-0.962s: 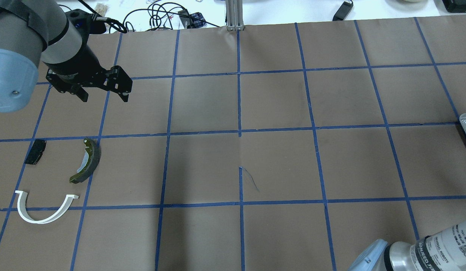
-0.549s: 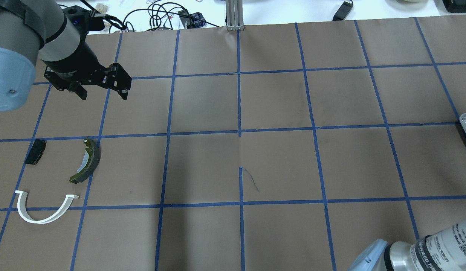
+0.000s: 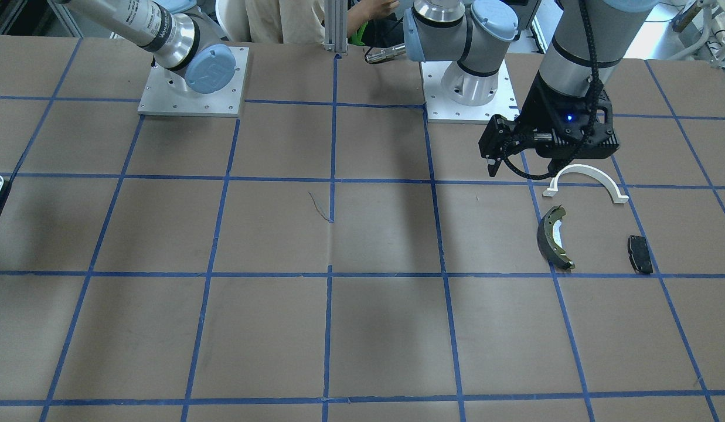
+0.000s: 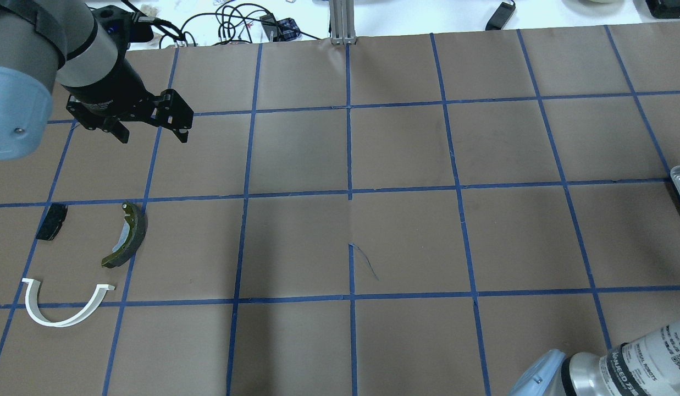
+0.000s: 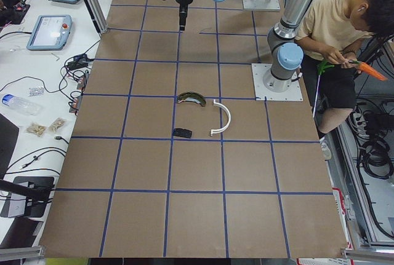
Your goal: Place bearing gear from tray to pile
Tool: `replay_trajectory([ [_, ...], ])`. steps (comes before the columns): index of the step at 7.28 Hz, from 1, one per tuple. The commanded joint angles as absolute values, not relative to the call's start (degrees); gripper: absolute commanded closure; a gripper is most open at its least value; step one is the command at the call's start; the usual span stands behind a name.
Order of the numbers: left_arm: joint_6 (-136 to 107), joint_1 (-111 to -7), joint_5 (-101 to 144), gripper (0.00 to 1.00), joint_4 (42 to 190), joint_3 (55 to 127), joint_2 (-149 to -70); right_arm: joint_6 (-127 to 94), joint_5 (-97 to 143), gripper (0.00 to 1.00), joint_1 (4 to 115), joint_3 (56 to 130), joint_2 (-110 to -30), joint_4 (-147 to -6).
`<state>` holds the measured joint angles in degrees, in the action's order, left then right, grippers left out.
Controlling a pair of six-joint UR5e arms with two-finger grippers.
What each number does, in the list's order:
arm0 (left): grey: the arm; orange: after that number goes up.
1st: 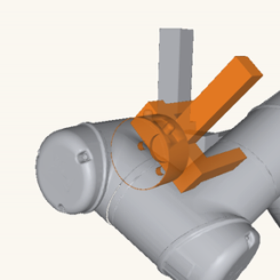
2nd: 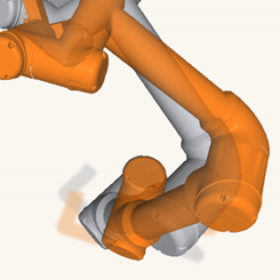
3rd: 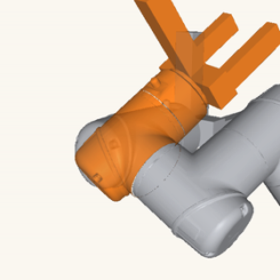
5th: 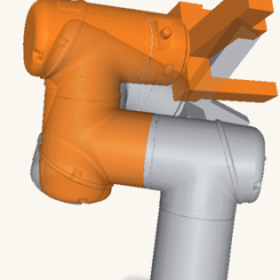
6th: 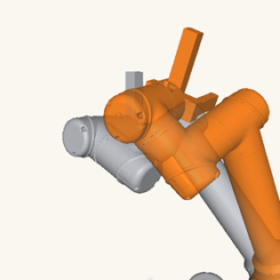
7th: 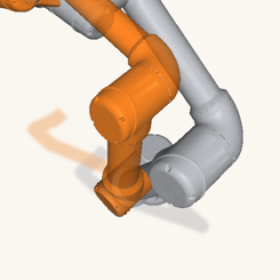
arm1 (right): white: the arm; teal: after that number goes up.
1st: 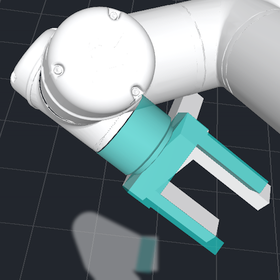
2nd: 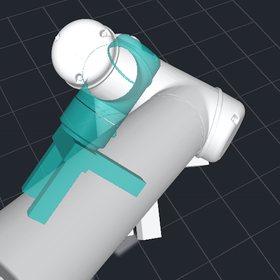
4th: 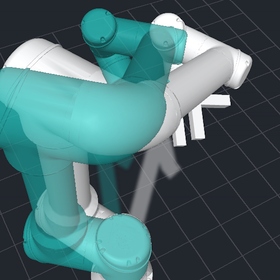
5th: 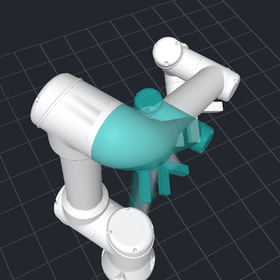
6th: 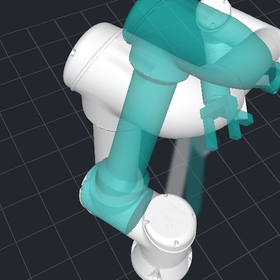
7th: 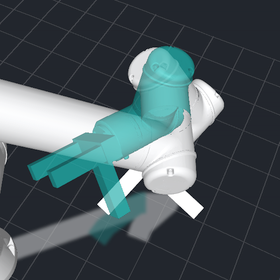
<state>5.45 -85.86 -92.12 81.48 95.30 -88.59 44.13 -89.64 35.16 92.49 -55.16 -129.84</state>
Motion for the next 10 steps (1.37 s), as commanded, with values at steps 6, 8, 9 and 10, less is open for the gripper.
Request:
replay_trajectory([
  [6, 5.4, -86.3, -89.0, 0.00, 82.2, 95.4, -88.0, 37.9, -92.8, 1.00, 48.0, 94.3, -69.8, -118.6],
  [8, 5.4, -86.0, -90.2, 0.00, 82.4, 96.0, -87.8, 30.8, -93.8, 1.00, 63.0, 94.4, -70.1, -113.2],
  [9, 5.5, -86.0, -91.6, 0.00, 82.4, 96.1, -87.9, 24.8, -93.4, 1.00, 71.5, 94.0, -70.2, -113.2],
  [10, 5.5, -86.0, -91.6, 0.00, 82.3, 96.0, -87.9, 15.4, -93.6, 1.00, 81.7, 94.1, -70.1, -113.8],
])
